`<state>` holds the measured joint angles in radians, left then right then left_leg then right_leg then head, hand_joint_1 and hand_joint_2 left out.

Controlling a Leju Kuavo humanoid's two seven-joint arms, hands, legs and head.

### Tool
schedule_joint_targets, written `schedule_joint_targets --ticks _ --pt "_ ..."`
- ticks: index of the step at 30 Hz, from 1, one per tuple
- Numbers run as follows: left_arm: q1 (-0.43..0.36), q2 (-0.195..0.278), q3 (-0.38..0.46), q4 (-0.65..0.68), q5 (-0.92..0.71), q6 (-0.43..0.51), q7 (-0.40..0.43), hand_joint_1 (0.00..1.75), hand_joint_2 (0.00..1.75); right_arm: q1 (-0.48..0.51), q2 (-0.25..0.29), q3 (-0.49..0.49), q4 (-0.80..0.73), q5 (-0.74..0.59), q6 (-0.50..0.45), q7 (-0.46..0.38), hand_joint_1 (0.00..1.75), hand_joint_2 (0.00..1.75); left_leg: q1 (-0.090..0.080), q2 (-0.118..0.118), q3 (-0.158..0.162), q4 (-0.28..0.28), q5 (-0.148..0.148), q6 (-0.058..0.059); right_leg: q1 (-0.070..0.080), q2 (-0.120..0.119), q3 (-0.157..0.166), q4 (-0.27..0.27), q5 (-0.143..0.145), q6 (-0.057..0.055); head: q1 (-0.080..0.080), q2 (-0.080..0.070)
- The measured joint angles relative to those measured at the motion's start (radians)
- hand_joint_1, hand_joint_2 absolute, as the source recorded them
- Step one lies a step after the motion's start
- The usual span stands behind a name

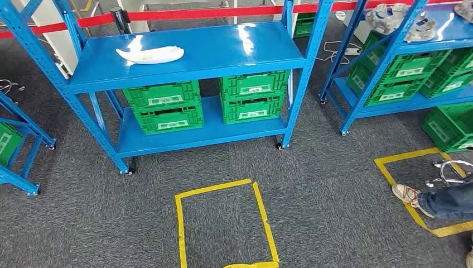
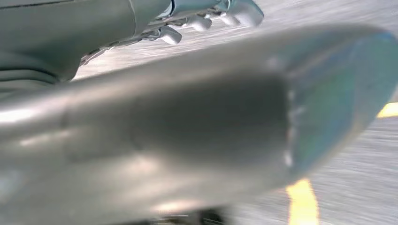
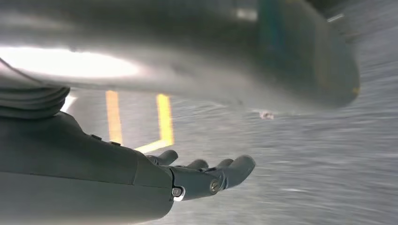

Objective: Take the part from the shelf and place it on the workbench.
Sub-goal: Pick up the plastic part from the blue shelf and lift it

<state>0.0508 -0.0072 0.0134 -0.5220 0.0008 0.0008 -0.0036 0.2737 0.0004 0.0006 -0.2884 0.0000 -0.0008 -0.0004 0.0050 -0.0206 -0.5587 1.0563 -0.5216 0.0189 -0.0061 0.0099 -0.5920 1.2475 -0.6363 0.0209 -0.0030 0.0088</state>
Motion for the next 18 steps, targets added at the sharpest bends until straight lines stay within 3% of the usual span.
schedule_joint_targets --ticks 3,4,5,7,9,13,14,17,18 --pt "-0.029 0.002 0.000 -0.043 0.000 0.000 0.000 0.00 0.00 0.031 -0.001 0.000 0.044 0.000 0.000 0.000 0.00 0.00 0.000 -0.012 0.013 0.000 -0.013 0.000 -0.001 0.000 -0.078 0.070 -0.045 0.004 0.002 0.000" --pt "-0.035 0.002 0.000 -0.055 0.000 0.000 0.000 0.00 0.00 0.040 -0.002 0.000 0.056 0.000 0.000 0.000 0.00 0.00 0.000 -0.017 0.022 0.000 -0.021 0.000 -0.001 0.000 -0.097 0.065 -0.043 0.004 0.003 0.000" --pt "-0.033 0.003 0.000 -0.058 0.000 0.000 0.000 0.00 0.00 0.042 -0.002 0.000 0.060 0.000 0.000 0.000 0.00 0.00 0.000 -0.019 0.033 0.000 -0.029 -0.002 -0.002 -0.001 -0.099 0.027 -0.018 0.003 0.004 0.000" --pt "-0.008 0.002 0.000 -0.039 0.000 0.000 0.002 0.00 0.00 0.020 -0.001 0.000 0.048 0.000 0.000 -0.002 0.00 0.00 -0.001 -0.015 0.052 -0.001 -0.049 -0.008 0.000 -0.006 -0.074 -0.091 0.083 -0.003 0.006 0.000" --pt "0.037 0.001 0.000 0.007 0.000 0.000 0.004 0.00 0.00 -0.027 -0.001 0.000 0.009 0.000 0.000 -0.004 0.00 0.00 -0.003 -0.007 0.063 -0.006 -0.067 -0.019 0.004 -0.009 -0.053 -0.160 0.141 -0.012 0.007 0.000" --pt "0.144 -0.002 0.000 0.130 0.000 0.000 0.007 0.00 0.00 -0.136 0.001 0.000 -0.116 0.000 0.000 -0.005 0.00 0.00 -0.006 0.006 0.085 0.018 -0.068 -0.045 0.000 -0.001 -0.022 -0.184 0.147 -0.037 0.005 0.000" --pt "0.167 -0.003 0.000 0.163 0.000 0.000 0.007 0.00 0.00 -0.164 0.001 0.000 -0.148 0.000 0.000 -0.005 0.00 0.00 -0.005 0.008 0.068 0.052 -0.075 -0.050 -0.002 0.002 -0.010 -0.188 0.144 -0.042 0.003 0.000" --pt "0.232 0.003 0.000 0.261 0.000 0.000 0.008 0.00 0.00 -0.238 0.001 0.000 -0.240 0.000 0.000 -0.006 0.00 0.00 -0.001 0.010 -0.046 0.215 -0.141 -0.059 -0.003 0.015 0.010 -0.192 0.129 -0.051 -0.004 0.000" --pt "0.249 0.005 0.000 0.284 0.000 0.000 0.008 0.00 0.00 -0.253 0.001 -0.001 -0.263 0.000 0.000 -0.006 0.00 0.00 -0.001 0.011 -0.077 0.246 -0.158 -0.060 -0.004 0.020 0.017 -0.192 0.123 -0.051 -0.005 0.000"
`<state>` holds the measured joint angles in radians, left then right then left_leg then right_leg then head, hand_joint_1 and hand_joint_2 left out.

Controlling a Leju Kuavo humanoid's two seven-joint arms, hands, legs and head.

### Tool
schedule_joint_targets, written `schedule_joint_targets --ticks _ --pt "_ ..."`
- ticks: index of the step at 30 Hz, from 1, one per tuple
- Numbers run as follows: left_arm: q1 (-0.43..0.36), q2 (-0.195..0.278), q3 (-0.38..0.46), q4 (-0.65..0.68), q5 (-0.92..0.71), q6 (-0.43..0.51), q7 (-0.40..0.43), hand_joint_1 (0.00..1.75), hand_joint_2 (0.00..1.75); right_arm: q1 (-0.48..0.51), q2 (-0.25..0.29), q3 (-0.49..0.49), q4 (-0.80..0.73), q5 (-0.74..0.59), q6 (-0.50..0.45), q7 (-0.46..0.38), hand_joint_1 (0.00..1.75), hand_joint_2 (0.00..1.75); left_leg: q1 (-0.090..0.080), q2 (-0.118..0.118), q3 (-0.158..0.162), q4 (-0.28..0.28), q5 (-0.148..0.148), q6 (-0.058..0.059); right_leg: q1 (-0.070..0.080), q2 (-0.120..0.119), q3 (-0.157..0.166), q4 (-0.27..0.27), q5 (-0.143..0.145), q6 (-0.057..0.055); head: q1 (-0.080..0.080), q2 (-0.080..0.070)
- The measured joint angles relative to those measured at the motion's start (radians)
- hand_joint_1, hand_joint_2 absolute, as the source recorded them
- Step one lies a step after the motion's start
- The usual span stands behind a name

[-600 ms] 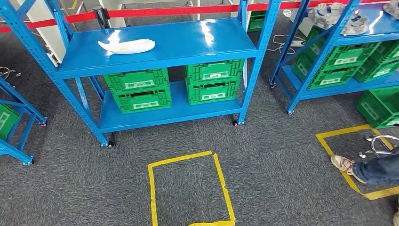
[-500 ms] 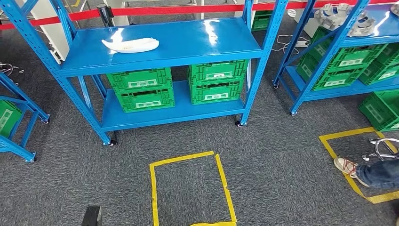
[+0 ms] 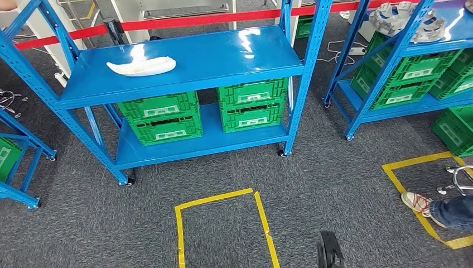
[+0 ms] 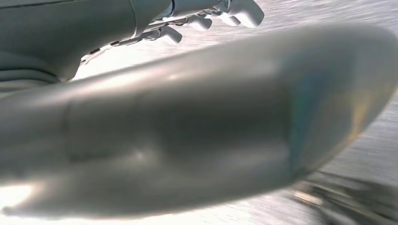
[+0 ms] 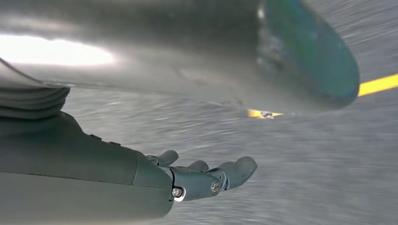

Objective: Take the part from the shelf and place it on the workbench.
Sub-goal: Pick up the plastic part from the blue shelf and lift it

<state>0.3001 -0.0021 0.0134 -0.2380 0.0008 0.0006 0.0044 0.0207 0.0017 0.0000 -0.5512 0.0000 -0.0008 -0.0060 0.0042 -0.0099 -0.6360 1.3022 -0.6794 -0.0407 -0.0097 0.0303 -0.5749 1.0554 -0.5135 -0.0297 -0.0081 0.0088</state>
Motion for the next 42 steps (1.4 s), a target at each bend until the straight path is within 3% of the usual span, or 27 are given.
schedule_joint_targets --ticks 1,2,4,5,7,8,9,11,12,15,19,22,26,32,38,39,42 --pt "0.013 0.001 0.000 0.016 0.000 0.000 0.000 0.00 0.00 -0.009 0.000 0.000 -0.015 0.000 0.000 0.001 0.00 0.00 0.000 0.000 -0.017 0.002 0.005 0.000 0.000 0.004 0.008 0.000 -0.006 0.001 -0.001 0.000" --pt "0.018 0.002 0.000 0.024 0.000 0.000 0.000 0.00 0.00 -0.010 0.000 0.000 -0.023 0.000 0.000 0.002 0.00 0.00 0.001 0.000 -0.017 -0.028 0.033 -0.001 -0.001 0.007 0.018 0.000 -0.013 0.003 -0.002 0.000" --pt "0.004 0.004 0.000 0.016 0.000 0.000 -0.002 0.00 0.00 0.008 0.000 0.000 -0.018 0.000 0.000 0.004 0.00 0.00 0.002 0.003 0.012 -0.147 0.129 -0.001 -0.001 0.004 0.037 0.000 -0.027 0.010 -0.003 0.000" --pt "-0.014 0.003 0.000 0.003 0.000 0.000 -0.003 0.00 0.00 0.024 0.000 0.000 -0.006 0.000 0.000 0.004 0.00 0.44 0.000 0.005 0.024 -0.194 0.152 0.001 0.000 0.001 0.042 -0.001 -0.033 0.015 -0.005 0.000" --pt "-0.057 -0.001 0.000 -0.041 0.000 0.000 -0.005 0.00 0.87 0.067 0.000 0.000 0.032 0.000 0.000 0.005 0.00 1.31 -0.002 0.010 0.034 -0.228 0.169 0.014 0.003 -0.004 0.046 -0.001 -0.042 0.025 -0.006 0.000" --pt "-0.078 -0.003 0.000 -0.068 0.000 0.000 -0.006 0.00 1.31 0.090 0.000 0.000 0.057 0.000 0.000 0.006 0.00 1.75 -0.002 0.009 0.035 -0.232 0.169 0.019 0.005 -0.006 0.049 -0.001 -0.045 0.021 -0.005 0.000" --pt "-0.098 -0.005 0.000 -0.090 0.000 0.000 -0.007 0.00 1.75 0.113 0.000 0.000 0.078 0.000 0.000 0.006 0.00 1.31 0.000 0.007 0.037 -0.234 0.181 0.021 0.006 -0.008 0.054 -0.002 -0.046 0.014 -0.004 0.000" --pt "-0.128 -0.008 0.000 -0.114 -0.001 0.000 -0.007 0.00 1.75 0.145 0.000 0.000 0.104 0.000 0.000 0.006 0.00 0.44 -0.001 0.006 0.039 -0.236 0.183 0.022 0.009 -0.010 0.060 -0.007 -0.047 -0.002 0.000 0.000" --pt "-0.137 -0.008 0.000 -0.119 -0.001 0.000 -0.007 0.00 1.75 0.152 0.000 0.000 0.108 0.000 0.000 0.005 0.00 0.00 -0.002 0.009 0.041 -0.236 0.181 0.025 0.009 -0.009 0.062 -0.011 -0.047 -0.003 0.001 0.000" --pt "-0.144 -0.008 0.000 -0.131 -0.001 0.000 -0.005 0.00 1.75 0.153 -0.002 0.000 0.115 0.000 0.000 0.003 0.00 0.00 -0.002 0.013 0.048 -0.238 0.175 0.034 0.010 -0.008 0.071 -0.026 -0.048 -0.001 0.002 0.000" --pt "-0.143 -0.008 0.000 -0.140 -0.001 0.000 -0.005 0.00 1.75 0.152 -0.003 0.000 0.120 0.000 0.000 0.003 0.00 1.75 -0.002 0.004 0.051 -0.239 0.173 0.039 0.010 -0.016 0.081 -0.035 -0.050 0.009 0.004 0.000" --pt "-0.143 -0.008 0.000 -0.145 -0.001 0.000 -0.005 0.00 1.75 0.151 -0.003 0.001 0.123 0.000 0.000 0.003 0.00 1.75 -0.002 0.004 0.051 -0.239 0.172 0.040 0.009 -0.016 0.083 -0.039 -0.049 0.024 0.004 0.000" --pt "-0.143 -0.008 0.000 -0.148 -0.001 0.000 -0.005 0.00 1.75 0.151 -0.003 0.000 0.127 0.000 0.000 0.003 0.00 1.75 -0.002 0.004 0.053 -0.240 0.171 0.041 0.009 -0.016 0.084 -0.040 -0.050 0.034 0.004 0.000" --pt "-0.146 -0.008 0.014 -0.151 -0.010 0.000 -0.007 0.00 1.75 0.147 -0.003 -0.012 0.129 0.012 0.000 0.003 0.00 1.75 -0.002 0.004 0.058 -0.245 0.172 0.040 0.009 -0.017 0.086 -0.040 -0.050 0.036 0.004 0.000" --pt "-0.164 -0.010 0.099 -0.147 -0.105 0.005 -0.029 0.00 1.75 0.129 -0.002 -0.097 0.133 0.120 0.002 0.002 0.00 1.75 -0.002 0.004 0.062 -0.249 0.174 0.038 0.009 -0.016 0.087 -0.040 -0.050 0.036 0.004 0.000" --pt "-0.167 -0.011 0.115 -0.145 -0.123 0.006 -0.034 0.00 1.75 0.127 -0.002 -0.113 0.135 0.141 0.003 0.002 0.00 1.31 -0.002 0.004 0.062 -0.250 0.174 0.037 0.009 -0.016 0.087 -0.040 -0.050 0.036 0.004 0.000" --pt "-0.177 -0.016 0.167 -0.140 -0.182 0.009 -0.049 0.00 0.44 0.117 -0.002 -0.160 0.142 0.207 0.005 0.001 0.00 0.00 -0.002 0.004 0.063 -0.251 0.174 0.036 0.009 -0.016 0.087 -0.040 -0.050 0.036 0.004 0.000"
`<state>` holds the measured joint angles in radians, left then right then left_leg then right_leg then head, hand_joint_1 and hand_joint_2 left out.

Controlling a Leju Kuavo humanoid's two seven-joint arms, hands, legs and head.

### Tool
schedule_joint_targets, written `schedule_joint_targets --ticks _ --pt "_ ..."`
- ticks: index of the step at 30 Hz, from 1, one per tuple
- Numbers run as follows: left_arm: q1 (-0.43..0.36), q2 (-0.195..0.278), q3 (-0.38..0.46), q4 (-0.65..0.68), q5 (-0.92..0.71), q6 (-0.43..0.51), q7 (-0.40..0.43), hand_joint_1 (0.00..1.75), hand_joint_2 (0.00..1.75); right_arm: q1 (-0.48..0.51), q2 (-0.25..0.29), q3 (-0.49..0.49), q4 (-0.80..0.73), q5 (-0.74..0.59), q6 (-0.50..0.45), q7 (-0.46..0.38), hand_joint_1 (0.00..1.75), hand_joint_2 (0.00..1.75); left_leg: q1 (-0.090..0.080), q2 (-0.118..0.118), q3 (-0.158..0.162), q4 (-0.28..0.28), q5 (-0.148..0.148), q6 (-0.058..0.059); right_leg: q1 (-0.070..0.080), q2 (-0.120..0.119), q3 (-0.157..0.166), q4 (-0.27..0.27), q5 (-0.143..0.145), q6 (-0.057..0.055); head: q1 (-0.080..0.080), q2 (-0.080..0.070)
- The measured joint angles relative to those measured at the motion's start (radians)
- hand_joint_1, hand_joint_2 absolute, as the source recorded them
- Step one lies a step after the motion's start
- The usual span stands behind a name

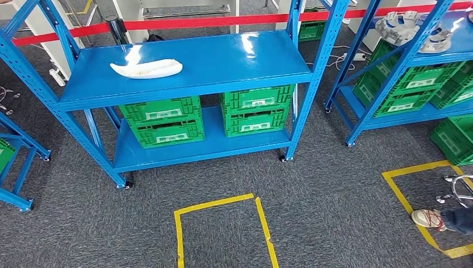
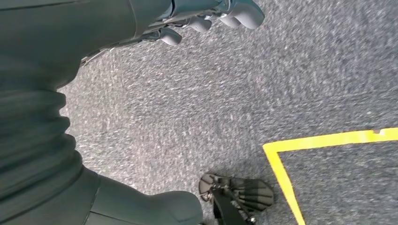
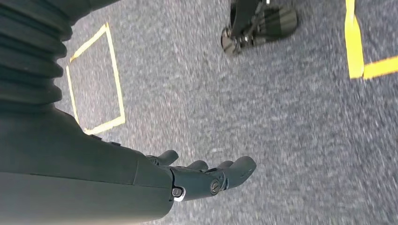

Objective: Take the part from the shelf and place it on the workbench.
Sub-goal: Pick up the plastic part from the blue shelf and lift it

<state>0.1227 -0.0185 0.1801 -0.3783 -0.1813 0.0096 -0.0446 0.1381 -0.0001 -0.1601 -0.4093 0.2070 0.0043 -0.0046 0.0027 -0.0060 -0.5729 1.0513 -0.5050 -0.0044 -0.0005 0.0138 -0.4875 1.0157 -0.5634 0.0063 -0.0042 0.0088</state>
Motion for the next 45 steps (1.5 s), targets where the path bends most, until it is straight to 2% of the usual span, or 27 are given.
schedule_joint_targets --ticks 1,13,23,35,45 --pt "-0.004 -0.002 0.018 0.002 -0.020 0.001 -0.005 0.00 0.00 -0.004 0.000 -0.016 0.003 0.022 0.001 0.000 0.00 0.00 0.000 0.000 0.000 0.000 0.000 0.000 0.000 0.000 0.000 0.000 0.000 0.000 0.000 0.000" --pt "-0.056 -0.023 0.220 0.031 -0.254 0.017 -0.098 0.00 0.00 -0.041 0.012 -0.223 0.039 0.278 0.002 -0.017 0.00 0.00 0.000 0.000 0.002 -0.003 0.001 -0.002 0.000 0.000 0.000 0.000 0.000 0.000 0.000 0.000" --pt "-0.147 -0.044 0.349 0.053 -0.469 0.035 -0.201 0.00 0.00 -0.079 0.033 -0.388 0.073 0.490 0.004 -0.046 0.00 0.00 0.000 0.000 0.003 -0.003 0.002 -0.003 0.000 0.000 0.001 0.000 0.000 0.000 0.000 0.000" --pt "-0.331 -0.080 0.393 0.068 -0.747 0.060 -0.329 0.00 0.00 -0.122 0.061 -0.569 0.114 0.732 -0.010 -0.095 0.00 0.00 0.000 0.000 0.003 -0.003 0.003 -0.004 0.000 0.000 0.001 0.000 0.001 -0.001 0.000 0.000" --pt "-0.561 -0.125 0.387 0.069 -0.942 0.112 -0.440 0.00 0.00 -0.156 0.080 -0.697 0.148 0.902 -0.027 -0.127 0.00 0.00 0.000 0.000 0.005 -0.003 0.005 -0.004 0.000 0.000 0.002 0.000 0.002 -0.001 0.000 0.000"
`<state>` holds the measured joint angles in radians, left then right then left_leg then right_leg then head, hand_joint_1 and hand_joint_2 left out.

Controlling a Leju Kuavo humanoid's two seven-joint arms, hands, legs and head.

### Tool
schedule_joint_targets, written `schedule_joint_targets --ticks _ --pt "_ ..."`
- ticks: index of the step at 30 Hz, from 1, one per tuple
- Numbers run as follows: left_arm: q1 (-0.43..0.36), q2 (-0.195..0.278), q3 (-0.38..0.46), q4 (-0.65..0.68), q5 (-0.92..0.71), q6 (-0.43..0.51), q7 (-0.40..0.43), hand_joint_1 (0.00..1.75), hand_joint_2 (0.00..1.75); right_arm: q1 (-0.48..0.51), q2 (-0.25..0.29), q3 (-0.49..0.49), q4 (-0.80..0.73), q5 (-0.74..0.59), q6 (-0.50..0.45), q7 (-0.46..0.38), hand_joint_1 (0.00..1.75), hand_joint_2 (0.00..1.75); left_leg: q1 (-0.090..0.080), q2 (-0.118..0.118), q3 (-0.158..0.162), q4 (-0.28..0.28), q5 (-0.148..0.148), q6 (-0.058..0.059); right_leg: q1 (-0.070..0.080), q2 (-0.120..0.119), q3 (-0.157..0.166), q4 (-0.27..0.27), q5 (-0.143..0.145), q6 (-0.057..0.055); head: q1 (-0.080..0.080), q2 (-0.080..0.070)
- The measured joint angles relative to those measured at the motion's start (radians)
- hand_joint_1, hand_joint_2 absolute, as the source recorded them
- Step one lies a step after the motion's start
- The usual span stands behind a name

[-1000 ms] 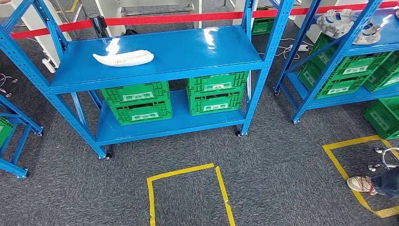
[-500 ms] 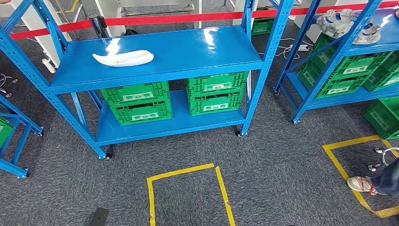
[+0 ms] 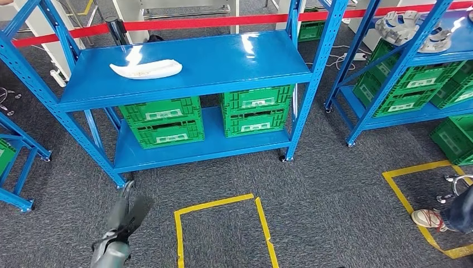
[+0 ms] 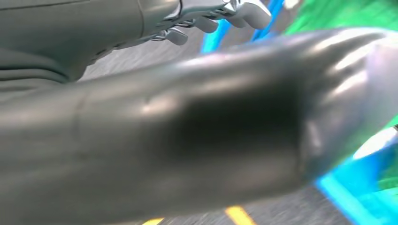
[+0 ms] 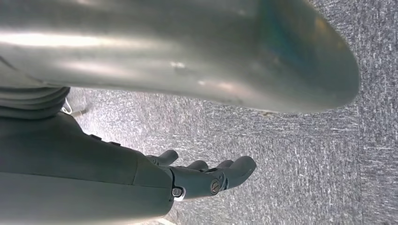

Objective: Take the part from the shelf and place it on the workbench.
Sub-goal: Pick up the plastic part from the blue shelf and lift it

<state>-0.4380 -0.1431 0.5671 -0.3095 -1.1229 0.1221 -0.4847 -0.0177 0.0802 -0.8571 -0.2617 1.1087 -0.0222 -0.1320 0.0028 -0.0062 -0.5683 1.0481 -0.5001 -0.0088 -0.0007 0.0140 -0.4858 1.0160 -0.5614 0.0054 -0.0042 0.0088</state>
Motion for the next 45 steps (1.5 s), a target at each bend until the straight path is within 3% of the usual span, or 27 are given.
schedule_joint_targets --ticks 7,13,19,25,28,30,33,35,36,38,39,40,41,43,45 --pt "-0.196 -0.036 -0.061 -0.032 -0.079 0.050 -0.048 0.00 0.00 -0.020 0.010 -0.072 0.019 0.095 -0.001 -0.004 0.00 0.00 0.000 0.000 0.001 0.000 0.001 0.000 0.000 0.000 0.001 0.000 0.002 0.000 0.000 0.000" --pt "-0.358 -0.046 -0.175 -0.070 -0.114 0.092 -0.013 0.00 0.00 -0.029 0.017 -0.124 0.032 0.152 -0.001 -0.017 0.00 0.00 0.000 0.000 0.001 0.000 0.002 0.000 0.000 0.000 0.002 0.000 0.002 0.000 0.000 0.000" --pt "-0.498 -0.032 -0.308 -0.083 -0.153 0.119 0.093 0.00 0.00 -0.040 0.027 -0.162 0.043 0.187 0.001 -0.023 0.00 0.00 -0.002 -0.001 0.001 0.001 0.002 0.000 -0.004 0.000 0.002 0.000 0.003 0.002 0.000 0.000" --pt "-0.589 -0.005 -0.404 -0.078 -0.197 0.115 0.241 0.00 0.00 -0.041 0.037 -0.179 0.046 0.203 0.007 -0.028 0.00 0.00 -0.009 -0.001 -0.001 0.001 0.001 0.002 -0.009 0.000 0.000 -0.001 0.004 0.004 0.000 0.000" --pt "-0.635 0.020 -0.457 -0.070 -0.223 0.097 0.334 0.00 0.00 -0.043 0.041 -0.189 0.049 0.212 0.018 -0.028 0.00 0.00 -0.008 -0.001 0.001 -0.009 0.000 0.014 -0.011 0.000 -0.003 0.009 0.012 0.011 0.000 0.000" --pt "-0.662 0.034 -0.489 -0.063 -0.240 0.078 0.410 0.00 0.00 -0.046 0.043 -0.193 0.050 0.220 0.027 -0.026 0.00 0.00 -0.003 0.001 0.015 -0.024 0.002 0.025 -0.010 -0.002 -0.022 0.046 0.004 0.014 0.002 0.000" --pt "-0.688 0.047 -0.521 -0.049 -0.250 0.061 0.467 0.00 0.00 -0.052 0.045 -0.196 0.052 0.224 0.035 -0.023 0.00 0.00 0.001 0.003 0.026 -0.033 0.004 0.028 -0.015 -0.004 -0.126 0.211 -0.057 0.019 0.006 0.000" --pt "-0.688 0.050 -0.537 -0.039 -0.254 0.057 0.488 0.00 0.00 -0.053 0.045 -0.200 0.053 0.225 0.037 -0.022 0.00 0.00 0.003 -0.001 0.028 -0.032 0.000 0.024 -0.020 -0.005 -0.196 0.289 -0.062 0.025 0.007 0.000" --pt "-0.686 0.052 -0.545 -0.035 -0.257 0.056 0.499 0.00 0.00 -0.053 0.045 -0.201 0.053 0.225 0.038 -0.022 0.00 0.00 0.006 -0.002 0.032 -0.031 -0.004 0.019 -0.022 -0.005 -0.208 0.276 -0.033 0.027 0.007 0.000" --pt "-0.685 0.055 -0.557 -0.030 -0.265 0.056 0.519 0.00 0.00 -0.052 0.045 -0.203 0.053 0.227 0.040 -0.024 0.00 0.00 0.015 -0.004 0.044 -0.026 -0.016 0.005 -0.029 -0.007 -0.188 0.163 0.065 0.035 0.008 0.000" --pt "-0.685 0.058 -0.563 -0.027 -0.269 0.055 0.528 0.00 0.00 -0.052 0.047 -0.203 0.054 0.228 0.041 -0.025 0.00 0.00 0.018 -0.004 0.048 -0.021 -0.023 -0.004 -0.029 -0.008 -0.176 0.105 0.094 0.038 0.010 0.000" --pt "-0.685 0.060 -0.568 -0.025 -0.272 0.053 0.536 0.00 0.00 -0.053 0.048 -0.204 0.056 0.229 0.041 -0.026 0.00 0.00 0.018 -0.005 0.048 -0.017 -0.029 -0.012 -0.028 -0.011 -0.167 0.068 0.109 0.035 0.013 0.000" --pt "-0.683 0.064 -0.574 -0.022 -0.275 0.049 0.543 0.00 0.00 -0.053 0.050 -0.204 0.057 0.230 0.042 -0.027 0.00 0.00 0.017 -0.005 0.047 -0.014 -0.034 -0.020 -0.026 -0.011 -0.166 0.055 0.106 0.026 0.013 0.000" --pt "-0.680 0.073 -0.581 -0.017 -0.281 0.041 0.554 0.00 0.00 -0.053 0.051 -0.205 0.059 0.232 0.043 -0.029 0.00 0.00 0.014 -0.005 0.045 -0.012 -0.039 -0.034 -0.024 -0.013 -0.166 0.053 0.102 0.001 0.012 0.000" --pt "-0.680 0.080 -0.586 -0.015 -0.284 0.038 0.558 0.00 0.00 -0.053 0.052 -0.206 0.059 0.232 0.043 -0.030 0.00 0.00 0.015 -0.002 0.031 0.019 -0.041 -0.044 -0.025 -0.010 -0.158 0.050 0.100 -0.013 0.006 0.000"
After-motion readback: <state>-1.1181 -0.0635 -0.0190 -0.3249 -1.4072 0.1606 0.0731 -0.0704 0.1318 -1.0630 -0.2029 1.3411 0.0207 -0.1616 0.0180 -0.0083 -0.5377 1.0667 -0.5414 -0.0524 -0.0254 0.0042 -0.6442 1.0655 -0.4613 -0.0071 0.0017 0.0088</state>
